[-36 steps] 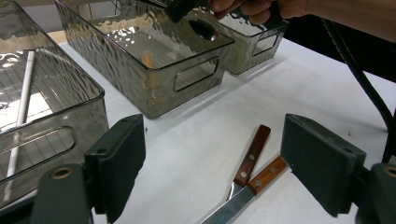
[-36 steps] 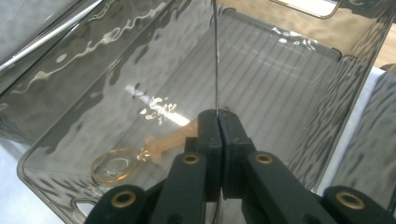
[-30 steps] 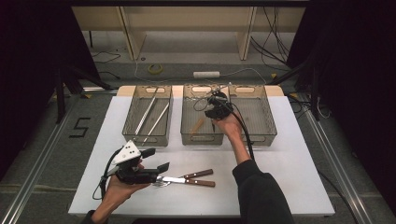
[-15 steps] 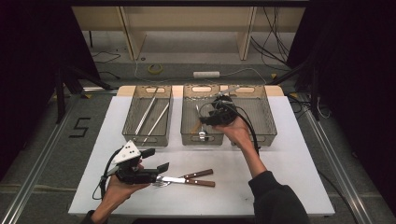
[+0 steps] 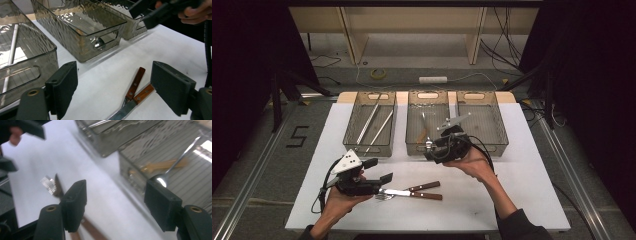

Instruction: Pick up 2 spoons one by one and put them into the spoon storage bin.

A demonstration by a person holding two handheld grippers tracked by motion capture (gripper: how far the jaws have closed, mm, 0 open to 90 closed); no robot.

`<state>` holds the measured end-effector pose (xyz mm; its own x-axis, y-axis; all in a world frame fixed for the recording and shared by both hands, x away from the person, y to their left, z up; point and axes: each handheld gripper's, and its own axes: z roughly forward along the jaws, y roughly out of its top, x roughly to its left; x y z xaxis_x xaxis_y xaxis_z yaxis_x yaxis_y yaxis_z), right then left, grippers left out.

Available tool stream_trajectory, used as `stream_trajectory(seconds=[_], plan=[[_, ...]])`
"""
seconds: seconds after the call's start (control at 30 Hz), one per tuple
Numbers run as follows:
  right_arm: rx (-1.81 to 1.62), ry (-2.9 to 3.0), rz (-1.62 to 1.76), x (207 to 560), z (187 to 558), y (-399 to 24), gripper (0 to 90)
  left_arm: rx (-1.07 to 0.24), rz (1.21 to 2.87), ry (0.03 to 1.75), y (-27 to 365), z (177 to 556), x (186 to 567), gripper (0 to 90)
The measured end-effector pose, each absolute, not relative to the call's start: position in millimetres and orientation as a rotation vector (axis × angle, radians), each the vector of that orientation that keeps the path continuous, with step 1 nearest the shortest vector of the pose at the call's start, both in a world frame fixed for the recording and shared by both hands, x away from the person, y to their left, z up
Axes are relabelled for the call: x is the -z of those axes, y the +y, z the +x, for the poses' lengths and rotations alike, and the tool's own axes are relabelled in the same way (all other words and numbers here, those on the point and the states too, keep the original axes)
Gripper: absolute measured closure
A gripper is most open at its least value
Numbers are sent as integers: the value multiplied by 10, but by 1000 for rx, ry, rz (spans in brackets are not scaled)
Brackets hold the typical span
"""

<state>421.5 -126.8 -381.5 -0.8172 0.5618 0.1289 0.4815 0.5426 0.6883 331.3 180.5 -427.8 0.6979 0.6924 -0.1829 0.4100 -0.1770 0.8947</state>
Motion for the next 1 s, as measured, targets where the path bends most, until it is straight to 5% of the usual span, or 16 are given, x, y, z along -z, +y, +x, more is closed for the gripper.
stream_trajectory(seconds=[1.0], plan=[[-949,2843,661,4131,3659,-1036,282,-346,1765,862,1844,3308,4237,197]])
